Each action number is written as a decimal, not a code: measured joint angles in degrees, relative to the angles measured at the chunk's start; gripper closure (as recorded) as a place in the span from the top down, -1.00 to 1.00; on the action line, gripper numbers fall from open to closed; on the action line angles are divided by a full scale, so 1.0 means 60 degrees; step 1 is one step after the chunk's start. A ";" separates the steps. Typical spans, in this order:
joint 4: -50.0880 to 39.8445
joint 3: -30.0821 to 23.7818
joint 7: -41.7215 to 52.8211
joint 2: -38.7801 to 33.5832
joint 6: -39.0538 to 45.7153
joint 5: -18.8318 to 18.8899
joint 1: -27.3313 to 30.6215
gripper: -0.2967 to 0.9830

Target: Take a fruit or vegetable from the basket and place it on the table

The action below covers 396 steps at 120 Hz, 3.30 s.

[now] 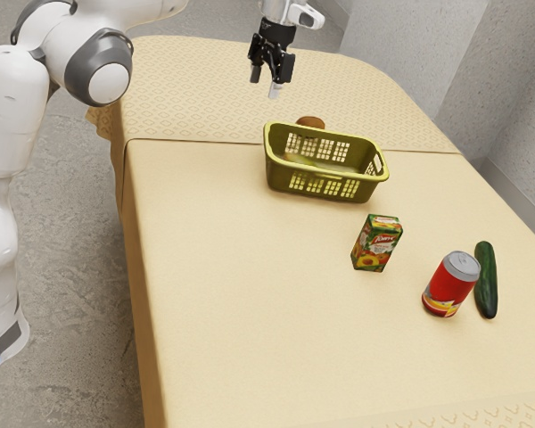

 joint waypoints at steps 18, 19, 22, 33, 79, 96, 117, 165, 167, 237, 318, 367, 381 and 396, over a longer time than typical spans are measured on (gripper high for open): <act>0.0000 0.0000 0.0052 0.0009 0.0004 -0.0004 0.0000 0.53; 0.0000 0.0000 0.0054 0.0008 0.0005 -0.0004 0.0000 0.53; 0.0000 0.0000 0.0062 0.0010 0.0005 -0.0004 0.0000 0.53; 0.0000 0.0011 0.0092 0.0021 0.0005 -0.0064 0.0062 0.54; 0.0975 0.0276 -0.1007 -0.1979 -0.0751 -0.0219 -0.0141 0.54; 0.0952 -0.0375 -0.1391 0.0015 0.0253 -0.0249 -0.0758 0.53; 0.0633 -0.0705 -0.1693 0.0532 0.1114 -0.0232 -0.0966 0.53; 0.0167 -0.0656 -0.1743 0.0831 0.1721 -0.0215 -0.0757 0.54; 0.0123 -0.0657 -0.1730 0.0832 0.1727 -0.0215 -0.0772 0.54; -0.0732 -0.0676 -0.1190 0.1046 0.1852 -0.0182 -0.0776 0.54; -0.0879 -0.0629 -0.0978 0.1515 0.3294 -0.0251 0.0023 0.54; -0.0889 -0.0677 -0.0936 0.2032 0.3696 -0.0303 0.0057 0.54; -0.0893 -0.0697 -0.0928 0.2152 0.3767 -0.0309 0.0018 0.54; -0.0894 -0.0705 -0.0916 0.2279 0.3810 -0.0311 -0.0014 0.54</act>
